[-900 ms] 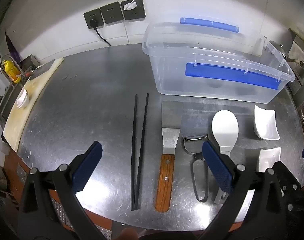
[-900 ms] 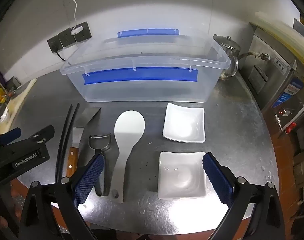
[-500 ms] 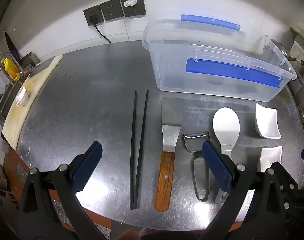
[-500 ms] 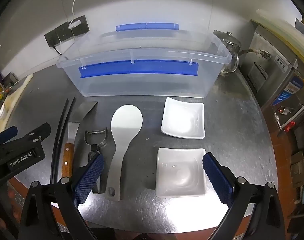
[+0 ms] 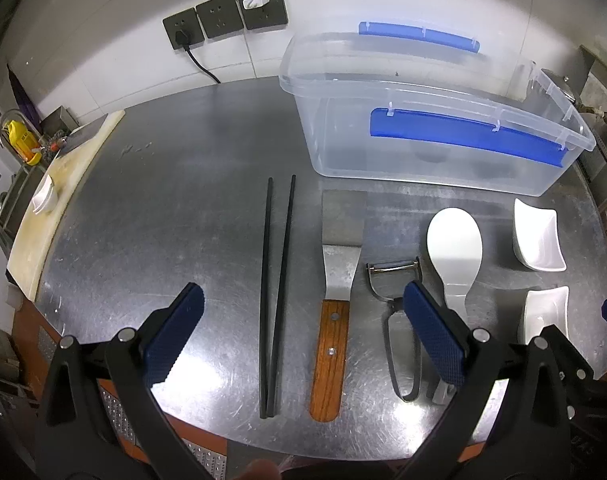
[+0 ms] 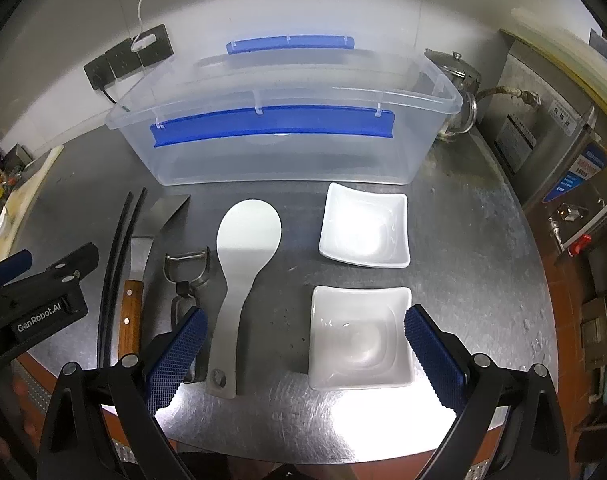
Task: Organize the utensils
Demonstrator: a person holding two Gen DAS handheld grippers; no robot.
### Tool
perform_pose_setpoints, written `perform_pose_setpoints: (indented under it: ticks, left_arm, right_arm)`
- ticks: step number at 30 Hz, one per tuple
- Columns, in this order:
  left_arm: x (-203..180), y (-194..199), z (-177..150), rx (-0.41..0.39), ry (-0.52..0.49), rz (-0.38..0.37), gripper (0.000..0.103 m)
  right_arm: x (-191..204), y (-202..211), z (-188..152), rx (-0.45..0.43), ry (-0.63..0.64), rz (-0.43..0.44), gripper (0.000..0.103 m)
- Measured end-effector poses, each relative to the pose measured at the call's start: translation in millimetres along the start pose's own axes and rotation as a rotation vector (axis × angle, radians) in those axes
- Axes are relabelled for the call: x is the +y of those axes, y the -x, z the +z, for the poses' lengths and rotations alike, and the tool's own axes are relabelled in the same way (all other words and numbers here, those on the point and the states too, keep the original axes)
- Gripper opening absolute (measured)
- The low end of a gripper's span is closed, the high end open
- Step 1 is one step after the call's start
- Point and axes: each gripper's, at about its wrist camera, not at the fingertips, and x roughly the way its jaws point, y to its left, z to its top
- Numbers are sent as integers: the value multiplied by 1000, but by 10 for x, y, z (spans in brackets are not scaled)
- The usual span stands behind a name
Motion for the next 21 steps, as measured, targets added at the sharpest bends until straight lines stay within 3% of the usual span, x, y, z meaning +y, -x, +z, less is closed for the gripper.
perform_pose_setpoints:
  ticks: [21]
  left_arm:
    - [-17, -44, 34, 8, -20, 7, 96]
  right_arm:
    - [36, -67, 45, 13, 17, -5, 98]
